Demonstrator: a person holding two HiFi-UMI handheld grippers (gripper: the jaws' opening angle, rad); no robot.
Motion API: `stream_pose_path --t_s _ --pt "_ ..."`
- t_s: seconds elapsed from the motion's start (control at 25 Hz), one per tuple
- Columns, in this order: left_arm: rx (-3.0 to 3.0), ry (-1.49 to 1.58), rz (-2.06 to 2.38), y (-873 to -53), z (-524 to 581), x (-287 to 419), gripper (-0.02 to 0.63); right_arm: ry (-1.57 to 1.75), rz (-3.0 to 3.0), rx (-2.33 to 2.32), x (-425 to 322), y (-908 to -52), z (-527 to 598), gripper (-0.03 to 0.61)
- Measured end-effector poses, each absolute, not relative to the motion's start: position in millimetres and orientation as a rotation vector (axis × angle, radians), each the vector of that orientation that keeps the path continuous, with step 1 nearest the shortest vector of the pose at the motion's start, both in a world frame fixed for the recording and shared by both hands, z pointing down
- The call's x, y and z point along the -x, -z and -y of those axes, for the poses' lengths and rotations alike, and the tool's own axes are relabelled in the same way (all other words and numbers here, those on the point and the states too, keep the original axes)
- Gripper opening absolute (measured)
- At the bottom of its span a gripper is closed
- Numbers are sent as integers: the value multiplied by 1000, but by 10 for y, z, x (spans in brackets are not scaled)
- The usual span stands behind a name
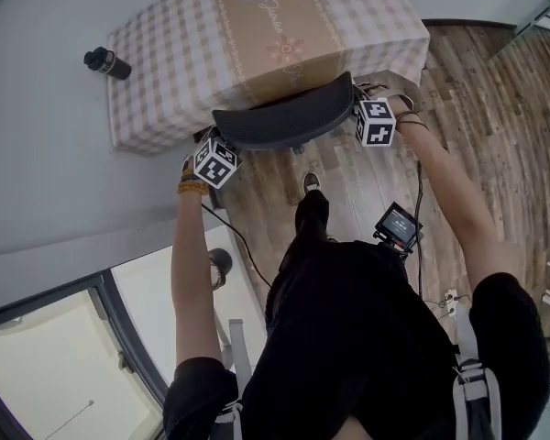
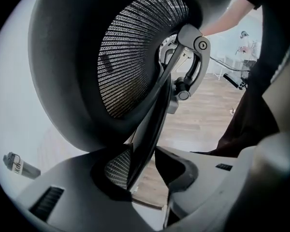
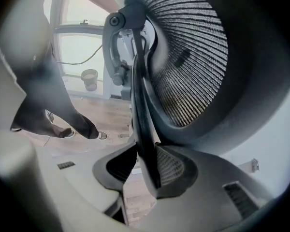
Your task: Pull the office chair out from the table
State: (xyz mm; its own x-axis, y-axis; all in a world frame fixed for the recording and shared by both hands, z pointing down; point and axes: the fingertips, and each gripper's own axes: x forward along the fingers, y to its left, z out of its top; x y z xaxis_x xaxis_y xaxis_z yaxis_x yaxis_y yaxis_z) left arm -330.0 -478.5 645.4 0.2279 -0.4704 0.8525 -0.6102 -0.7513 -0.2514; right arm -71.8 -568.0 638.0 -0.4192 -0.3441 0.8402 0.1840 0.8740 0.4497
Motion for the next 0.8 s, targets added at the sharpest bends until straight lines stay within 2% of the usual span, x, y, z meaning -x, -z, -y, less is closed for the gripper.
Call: stream_pose_path --t_s 0.8 --pt "-2262 -1500 1087 -6458 4068 2946 155 549 1876 -138 429 -6394 5144 130"
